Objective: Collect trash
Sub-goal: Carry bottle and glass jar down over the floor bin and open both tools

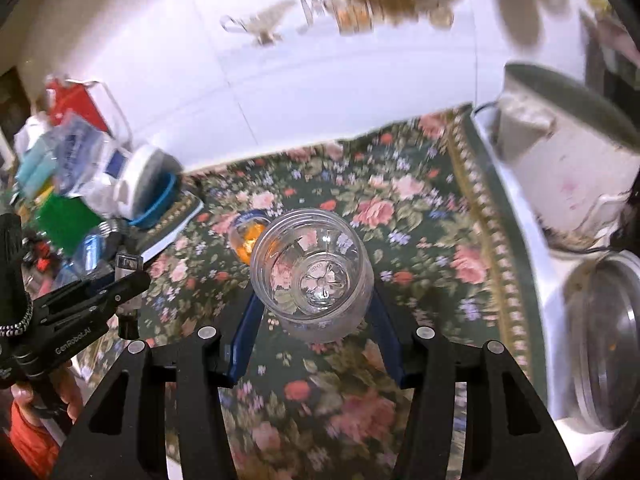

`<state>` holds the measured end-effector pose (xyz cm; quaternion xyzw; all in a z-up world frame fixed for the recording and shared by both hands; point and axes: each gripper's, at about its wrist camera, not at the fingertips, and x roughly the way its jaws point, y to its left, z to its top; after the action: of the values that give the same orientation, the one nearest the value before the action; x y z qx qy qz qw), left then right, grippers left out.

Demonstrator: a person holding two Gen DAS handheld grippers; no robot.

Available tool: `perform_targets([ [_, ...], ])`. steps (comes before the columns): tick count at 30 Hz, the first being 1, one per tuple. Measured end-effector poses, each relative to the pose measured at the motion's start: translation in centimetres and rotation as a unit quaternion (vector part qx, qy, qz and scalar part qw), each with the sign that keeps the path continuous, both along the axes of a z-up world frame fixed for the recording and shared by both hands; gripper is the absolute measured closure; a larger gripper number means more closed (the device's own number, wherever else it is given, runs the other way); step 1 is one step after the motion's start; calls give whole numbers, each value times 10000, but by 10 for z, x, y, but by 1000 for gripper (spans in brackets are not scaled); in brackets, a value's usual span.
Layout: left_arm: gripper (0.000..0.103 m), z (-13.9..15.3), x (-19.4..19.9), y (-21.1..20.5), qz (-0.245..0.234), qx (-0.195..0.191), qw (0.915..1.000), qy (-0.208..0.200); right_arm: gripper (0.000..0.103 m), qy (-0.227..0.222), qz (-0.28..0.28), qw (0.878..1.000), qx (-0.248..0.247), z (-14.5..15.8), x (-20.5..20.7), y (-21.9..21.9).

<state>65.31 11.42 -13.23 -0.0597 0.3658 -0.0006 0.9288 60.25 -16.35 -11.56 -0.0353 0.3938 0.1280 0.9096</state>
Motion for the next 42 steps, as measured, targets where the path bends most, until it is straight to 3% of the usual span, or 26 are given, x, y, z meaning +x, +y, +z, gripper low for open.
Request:
perform_targets([
  [8, 75, 34, -77, -17, 268, 102, 9992, -265, 54, -459, 356, 9982, 164, 43, -65, -8],
  [15, 75, 33, -137, -14, 136, 124, 9993, -310, 54, -659, 373, 9967, 293, 51, -121, 1],
  [20, 75, 27, -190, -1, -162, -28, 9993, -343, 54, -650, 135, 9975, 260, 37, -170, 15],
  [30, 75, 19, -308, 32, -396, 68, 9988, -291, 54, -620, -277, 9967, 438, 3, -280, 54],
  [36, 75, 10, -346, 42, -472, 62, 9989, -23, 54, -373, -436, 9974, 428, -11, -324, 69],
  [42, 75, -28, -363, 32, -485, 30, 9982, 363, 54, -33, -613, 9978, 233, -39, -346, 64],
])
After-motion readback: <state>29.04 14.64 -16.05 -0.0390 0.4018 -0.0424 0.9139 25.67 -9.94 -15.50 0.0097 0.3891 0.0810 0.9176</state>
